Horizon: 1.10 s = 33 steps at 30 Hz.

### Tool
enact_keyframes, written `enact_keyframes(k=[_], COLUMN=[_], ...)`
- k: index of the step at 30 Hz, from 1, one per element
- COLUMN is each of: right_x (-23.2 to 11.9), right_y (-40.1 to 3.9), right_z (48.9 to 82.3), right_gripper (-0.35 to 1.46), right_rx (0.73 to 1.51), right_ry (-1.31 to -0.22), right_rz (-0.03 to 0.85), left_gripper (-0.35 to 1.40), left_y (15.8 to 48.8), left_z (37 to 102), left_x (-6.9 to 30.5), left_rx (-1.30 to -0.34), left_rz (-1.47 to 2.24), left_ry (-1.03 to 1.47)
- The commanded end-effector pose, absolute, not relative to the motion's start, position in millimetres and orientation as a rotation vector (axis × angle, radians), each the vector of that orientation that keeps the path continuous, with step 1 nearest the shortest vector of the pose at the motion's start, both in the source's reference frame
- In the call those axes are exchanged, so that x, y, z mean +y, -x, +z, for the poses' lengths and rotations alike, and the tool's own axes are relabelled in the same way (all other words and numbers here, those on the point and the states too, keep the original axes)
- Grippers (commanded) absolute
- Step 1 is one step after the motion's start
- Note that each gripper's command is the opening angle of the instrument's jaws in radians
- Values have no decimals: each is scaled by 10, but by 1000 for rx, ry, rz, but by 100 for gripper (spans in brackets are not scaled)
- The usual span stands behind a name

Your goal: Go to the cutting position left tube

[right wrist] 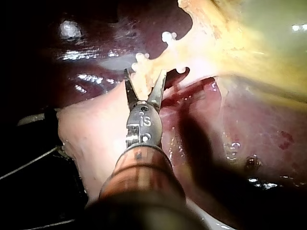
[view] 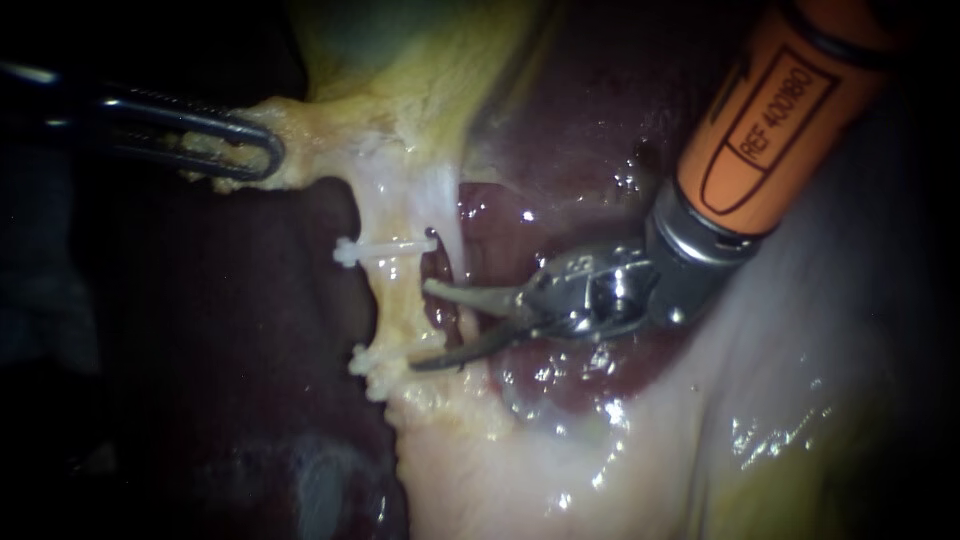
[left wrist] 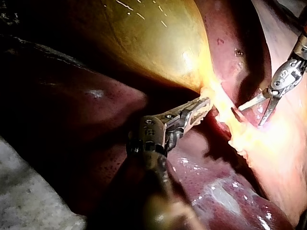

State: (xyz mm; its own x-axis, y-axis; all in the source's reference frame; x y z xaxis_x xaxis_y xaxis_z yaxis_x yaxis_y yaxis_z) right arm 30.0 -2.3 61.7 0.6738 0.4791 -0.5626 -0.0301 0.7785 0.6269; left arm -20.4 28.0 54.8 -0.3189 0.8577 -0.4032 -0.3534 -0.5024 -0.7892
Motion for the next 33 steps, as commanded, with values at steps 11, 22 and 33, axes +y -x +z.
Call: enact_keyframes(k=[11,22,33], right_x=[-14,-25,-29], right_y=[-306,-304,-301], right_z=[634,655,678], right_gripper=[130,130,130], right_rx=[776,743,723], right_ry=[-655,-658,-667], right_rz=[271,234,231], left_gripper=[-35,-35,-35], left_y=[206,208,209], left_z=[549,550,551], left_x=[281,280,280], left_rx=[-750,-749,-751], left_rz=[1911,1911,1911], left_ry=[1072,1072,1073])
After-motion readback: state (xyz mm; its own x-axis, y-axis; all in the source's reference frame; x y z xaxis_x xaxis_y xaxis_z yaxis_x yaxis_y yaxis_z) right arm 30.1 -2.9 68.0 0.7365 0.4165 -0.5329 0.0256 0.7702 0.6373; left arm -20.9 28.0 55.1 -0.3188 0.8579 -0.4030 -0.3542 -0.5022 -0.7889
